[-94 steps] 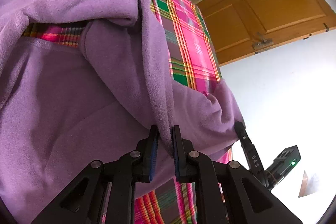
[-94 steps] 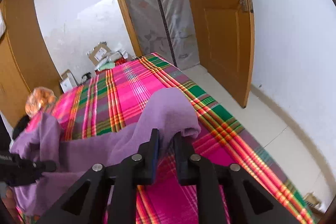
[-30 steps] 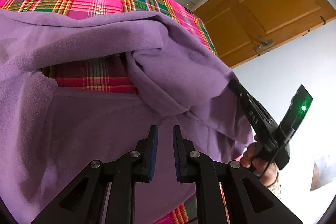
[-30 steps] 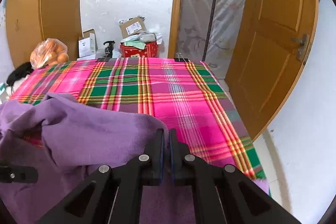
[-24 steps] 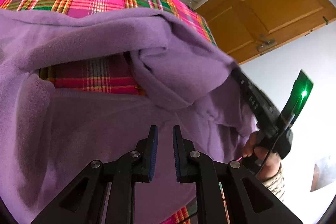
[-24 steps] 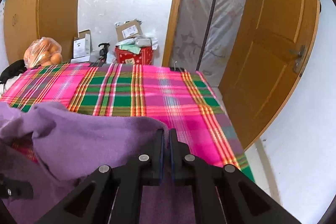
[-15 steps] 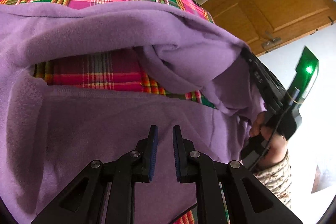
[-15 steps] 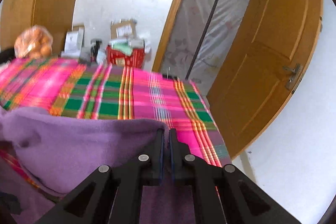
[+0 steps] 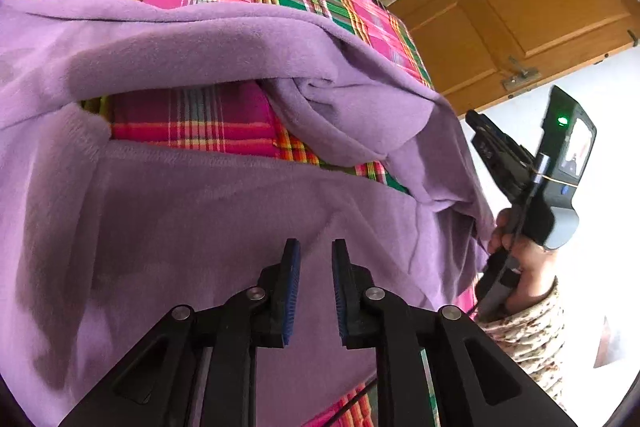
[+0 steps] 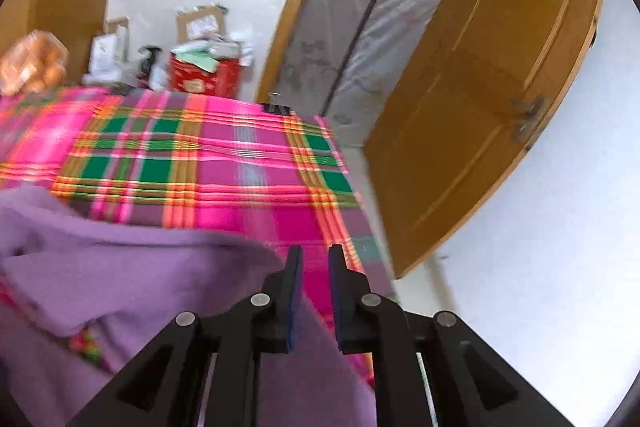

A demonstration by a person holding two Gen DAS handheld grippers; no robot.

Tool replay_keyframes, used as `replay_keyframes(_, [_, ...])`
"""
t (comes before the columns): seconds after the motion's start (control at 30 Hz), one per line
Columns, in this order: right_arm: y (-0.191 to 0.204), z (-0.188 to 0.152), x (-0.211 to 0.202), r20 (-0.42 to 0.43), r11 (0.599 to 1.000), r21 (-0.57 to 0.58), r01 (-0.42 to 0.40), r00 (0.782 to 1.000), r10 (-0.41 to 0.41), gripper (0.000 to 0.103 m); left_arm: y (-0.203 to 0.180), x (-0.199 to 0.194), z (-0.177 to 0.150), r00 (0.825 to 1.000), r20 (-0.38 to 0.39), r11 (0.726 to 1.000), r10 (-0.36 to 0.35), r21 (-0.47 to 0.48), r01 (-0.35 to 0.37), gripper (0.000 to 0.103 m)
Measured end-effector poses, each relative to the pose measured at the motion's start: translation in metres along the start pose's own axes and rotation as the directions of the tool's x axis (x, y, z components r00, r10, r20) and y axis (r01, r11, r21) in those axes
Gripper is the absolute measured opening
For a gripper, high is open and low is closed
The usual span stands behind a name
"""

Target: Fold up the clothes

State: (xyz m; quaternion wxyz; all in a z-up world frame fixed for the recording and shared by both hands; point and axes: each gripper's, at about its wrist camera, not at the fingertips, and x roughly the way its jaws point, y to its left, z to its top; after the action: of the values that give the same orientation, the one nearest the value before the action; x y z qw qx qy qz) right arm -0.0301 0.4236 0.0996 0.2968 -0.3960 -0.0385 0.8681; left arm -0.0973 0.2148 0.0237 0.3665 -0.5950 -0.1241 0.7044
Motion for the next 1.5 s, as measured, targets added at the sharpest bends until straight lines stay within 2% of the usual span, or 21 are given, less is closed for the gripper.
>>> replay_keyframes(0.07, [-0.011,-0.011,-0.009,-0.01,0.999,0.015,-0.049,0.999,0.049,0.013,-0.001,-0.002,-0.003,1.0,-0.001,1.0,0.003,0.003,-0.003,0.016])
replay_keyframes(0.2, [-0.039,-0.038,-0.022,-0.034,0.979,0.106,-0.174,0.983,0.178,0.031,0.002,-0.005,-0.006,1.0,-0.002,1.0,0.026,0.008,-0.026,0.019])
replay_keyframes(0.3, [-0.057,-0.061,-0.023,-0.062,0.964,0.16,-0.211,0.973,0.223,0.042,0.005,-0.006,-0.009,0.999,-0.006,0.999,0.035,0.01,-0.034,0.02])
replay_keyframes(0.43, [-0.066,-0.082,-0.009,-0.107,0.943,0.192,-0.271,0.949,0.295,0.044,0.008,-0.005,-0.012,0.999,-0.014,0.999,0.046,0.016,-0.046,0.02])
replay_keyframes(0.57, [-0.059,-0.091,0.001,-0.123,0.937,0.166,-0.308,0.936,0.329,0.049,0.008,-0.004,-0.012,0.999,-0.015,0.999,0.049,0.02,-0.048,0.02])
replay_keyframes(0.67, [-0.051,-0.092,-0.005,-0.097,0.944,0.142,-0.298,0.945,0.313,0.05,0.006,-0.004,-0.011,0.998,-0.012,0.998,0.054,0.027,-0.054,0.021])
replay_keyframes(0.7, [-0.05,-0.092,-0.009,-0.082,0.937,0.152,-0.314,0.941,0.329,0.05,0.005,-0.004,-0.012,0.998,-0.011,0.998,0.058,0.031,-0.057,0.021])
replay_keyframes(0.83, [-0.044,-0.094,-0.023,-0.042,0.913,0.166,-0.374,0.922,0.385,0.052,0.003,-0.005,-0.012,0.998,-0.004,0.996,0.07,0.047,-0.07,0.021])
replay_keyframes(0.9, [-0.038,-0.097,-0.024,-0.05,0.893,0.169,-0.417,0.901,0.43,0.057,0.002,-0.005,-0.013,0.997,0.0,0.996,0.077,0.055,-0.077,0.021])
replay_keyframes(0.97, [-0.03,-0.102,-0.022,-0.074,0.89,0.157,-0.429,0.893,0.443,0.058,0.002,-0.005,-0.013,0.997,0.003,0.995,0.083,0.062,-0.083,0.021])
replay_keyframes(1.07, [-0.019,-0.104,-0.017,-0.096,0.928,0.112,-0.356,0.926,0.366,0.058,0.0,-0.006,-0.014,0.996,0.009,0.993,0.092,0.074,-0.093,0.021])
replay_keyframes(1.13, [-0.015,-0.104,-0.016,-0.096,0.941,0.1,-0.324,0.938,0.333,0.058,-0.001,-0.006,-0.014,0.995,0.013,0.992,0.099,0.082,-0.099,0.021])
replay_keyframes(1.17, [-0.014,-0.102,-0.017,-0.093,0.946,0.094,-0.31,0.943,0.319,0.054,-0.001,-0.006,-0.015,0.995,0.014,0.991,0.102,0.086,-0.103,0.021])
replay_keyframes(1.3, [-0.01,-0.091,-0.016,-0.072,0.972,0.058,-0.227,0.97,0.231,0.025,-0.001,-0.007,-0.015,0.994,0.019,0.99,0.108,0.094,-0.109,0.021])
replay_keyframes(1.37, [-0.012,-0.081,-0.011,-0.07,0.98,0.063,-0.19,0.978,0.194,0.018,-0.001,-0.007,-0.015,0.994,0.02,0.989,0.109,0.098,-0.11,0.022])
replay_keyframes(1.5, [-0.018,-0.059,-0.004,-0.029,0.99,0.089,-0.107,0.994,0.11,0.016,-0.001,-0.007,-0.017,0.993,0.025,0.987,0.114,0.11,-0.116,0.022])
